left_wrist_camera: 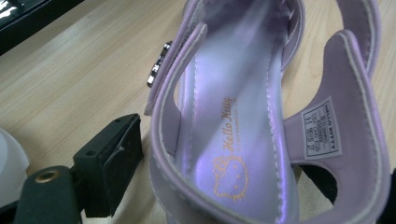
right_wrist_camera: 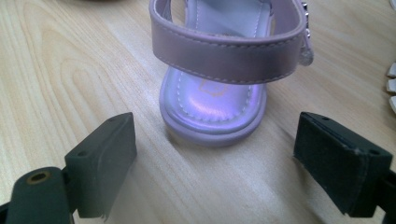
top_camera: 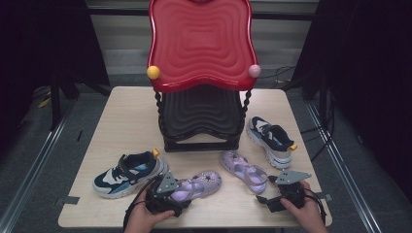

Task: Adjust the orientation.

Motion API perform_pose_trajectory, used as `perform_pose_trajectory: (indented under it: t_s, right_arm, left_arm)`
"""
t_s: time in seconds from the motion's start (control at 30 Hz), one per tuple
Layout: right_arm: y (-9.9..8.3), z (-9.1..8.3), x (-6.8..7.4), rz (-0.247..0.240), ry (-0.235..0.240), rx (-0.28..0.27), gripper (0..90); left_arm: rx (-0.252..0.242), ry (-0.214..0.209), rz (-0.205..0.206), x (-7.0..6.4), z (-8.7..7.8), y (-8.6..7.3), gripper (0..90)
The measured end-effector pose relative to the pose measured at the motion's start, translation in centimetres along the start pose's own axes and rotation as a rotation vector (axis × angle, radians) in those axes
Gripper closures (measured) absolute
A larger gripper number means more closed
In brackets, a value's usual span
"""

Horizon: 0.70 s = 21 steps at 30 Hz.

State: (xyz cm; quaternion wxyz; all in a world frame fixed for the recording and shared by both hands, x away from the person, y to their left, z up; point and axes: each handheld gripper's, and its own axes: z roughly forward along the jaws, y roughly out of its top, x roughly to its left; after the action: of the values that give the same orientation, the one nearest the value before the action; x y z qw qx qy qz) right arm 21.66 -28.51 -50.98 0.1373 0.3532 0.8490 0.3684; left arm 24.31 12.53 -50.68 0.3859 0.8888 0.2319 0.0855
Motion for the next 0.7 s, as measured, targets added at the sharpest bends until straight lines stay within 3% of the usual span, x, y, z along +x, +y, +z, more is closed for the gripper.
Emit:
perform_pose_trajectory:
  t_s: [0.3,0.43,0.7]
  right_arm:
    - [0.0,0.0,0.01,0.002,0.0,-0.001,12.6]
    - [0.0,0.0,0.01,0.002,0.0,0.0,12.6]
    - [0.0,0.0,0.01,0.002,0.0,-0.001,12.7]
  left_arm:
    - [0.001,-0.004,0.002,0.0,0.0,0.01,15.5]
    - [-0.018,-0.022,0.016,-0.16,-0.09,0.0,26.6]
    - [-0.03,-0.032,0.018,-0.25,-0.1,-0.03,32.1]
